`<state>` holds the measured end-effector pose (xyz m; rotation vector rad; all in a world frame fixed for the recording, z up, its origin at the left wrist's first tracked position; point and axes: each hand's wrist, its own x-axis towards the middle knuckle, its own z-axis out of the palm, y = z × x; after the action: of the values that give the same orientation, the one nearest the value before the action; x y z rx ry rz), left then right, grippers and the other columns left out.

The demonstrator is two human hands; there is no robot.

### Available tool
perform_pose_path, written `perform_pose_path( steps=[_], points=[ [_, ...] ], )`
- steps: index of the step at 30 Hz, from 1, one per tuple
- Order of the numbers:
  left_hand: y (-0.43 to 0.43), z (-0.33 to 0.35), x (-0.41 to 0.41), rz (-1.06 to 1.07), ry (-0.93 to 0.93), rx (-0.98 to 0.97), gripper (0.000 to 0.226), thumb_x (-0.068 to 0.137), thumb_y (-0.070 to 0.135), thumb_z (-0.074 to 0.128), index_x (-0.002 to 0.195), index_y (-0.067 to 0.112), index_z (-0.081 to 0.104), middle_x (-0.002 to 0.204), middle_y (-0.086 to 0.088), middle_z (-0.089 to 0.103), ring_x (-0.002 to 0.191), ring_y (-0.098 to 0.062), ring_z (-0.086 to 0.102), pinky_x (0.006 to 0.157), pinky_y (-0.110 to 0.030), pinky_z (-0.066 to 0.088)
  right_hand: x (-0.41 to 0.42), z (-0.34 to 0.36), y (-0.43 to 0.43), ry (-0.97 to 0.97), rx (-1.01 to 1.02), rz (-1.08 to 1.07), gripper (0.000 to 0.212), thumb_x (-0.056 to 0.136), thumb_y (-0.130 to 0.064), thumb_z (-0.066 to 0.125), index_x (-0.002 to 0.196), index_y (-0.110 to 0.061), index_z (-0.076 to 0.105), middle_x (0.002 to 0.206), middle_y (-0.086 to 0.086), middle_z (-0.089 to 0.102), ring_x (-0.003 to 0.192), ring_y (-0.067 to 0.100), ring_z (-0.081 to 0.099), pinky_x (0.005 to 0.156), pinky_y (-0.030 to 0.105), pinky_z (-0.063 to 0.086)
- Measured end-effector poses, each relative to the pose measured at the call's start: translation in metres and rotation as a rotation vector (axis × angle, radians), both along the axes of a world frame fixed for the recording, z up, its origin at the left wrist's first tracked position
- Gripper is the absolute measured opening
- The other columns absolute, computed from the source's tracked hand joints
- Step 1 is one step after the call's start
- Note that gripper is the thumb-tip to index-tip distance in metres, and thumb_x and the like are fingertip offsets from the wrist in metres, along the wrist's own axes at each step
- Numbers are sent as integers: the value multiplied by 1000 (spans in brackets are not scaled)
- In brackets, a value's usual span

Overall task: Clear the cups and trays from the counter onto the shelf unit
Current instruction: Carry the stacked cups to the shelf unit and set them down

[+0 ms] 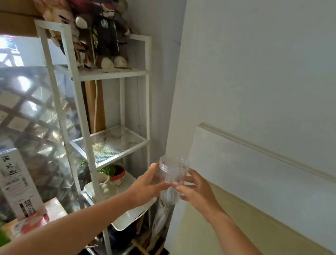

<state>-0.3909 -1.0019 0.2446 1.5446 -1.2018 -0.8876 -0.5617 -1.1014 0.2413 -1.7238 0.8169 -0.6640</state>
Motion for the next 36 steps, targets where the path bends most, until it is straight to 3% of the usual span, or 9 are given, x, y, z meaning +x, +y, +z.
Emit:
perform_pose_path(
  steps=[4,8,12,16,18,25,28,31,36],
  points=[
    [-5,-3,30,73,16,-14,63,90,33,70,141,39,34,116,0,64,105,-18,66,93,-44,57,38,5,-20,17,-16,75,67,62,-57,83,124,-48,59,115,-11,69,94,7,71,74,35,62],
    [-3,-6,73,178,47,-28,66,83,42,73,138,45,37,110,1,66,100,-20,68,90,-47,58,91,11,-35,46,-35,205,45,63,-54,80,105,-60,62,110,-14,70,97,10,70,82,39,61],
    [-3,-4,116,267,76,-42,64,70,54,76,125,56,42,113,1,70,93,-20,71,85,-50,59,143,16,-45,73,-51,284,61,68,-56,80,124,-40,61,112,-12,70,103,12,68,86,41,60],
    [-7,-3,154,340,125,-66,87,69,54,79,143,43,35,119,-2,65,104,-27,69,88,-54,58,188,25,-53,70,-44,325,62,63,-64,80,120,-53,56,100,-30,67,96,4,67,74,29,62],
    [-8,-4,171,375,133,-75,82,70,55,78,139,43,37,122,-3,63,104,-26,70,85,-54,59,212,27,-57,89,-73,334,72,59,-69,77,125,-50,55,104,-27,65,98,6,66,76,33,63],
    [-25,-15,215,361,70,-89,75,78,51,75,142,39,36,124,-5,62,102,-25,70,84,-51,60,259,17,-72,129,-89,350,42,67,-65,77,103,-65,55,115,-18,67,106,14,66,83,40,61],
    [-35,-30,221,342,121,-87,65,78,45,72,133,42,39,124,-13,61,102,-32,70,86,-55,58,266,5,-80,145,-24,345,44,64,-65,79,101,-64,56,107,-22,69,102,12,69,79,39,62],
    [-39,-45,226,321,109,-80,48,86,40,70,121,54,40,113,-3,65,95,-22,73,76,-45,62,270,-3,-85,151,38,350,49,57,-67,83,99,-64,60,99,-24,72,97,10,71,77,40,63],
    [-45,-63,225,266,72,-58,49,83,44,72,121,45,41,98,12,71,88,-11,74,71,-34,63,263,-23,-95,164,132,395,60,67,-36,89,119,-45,61,106,-13,74,100,13,72,80,45,62]
  ],
)
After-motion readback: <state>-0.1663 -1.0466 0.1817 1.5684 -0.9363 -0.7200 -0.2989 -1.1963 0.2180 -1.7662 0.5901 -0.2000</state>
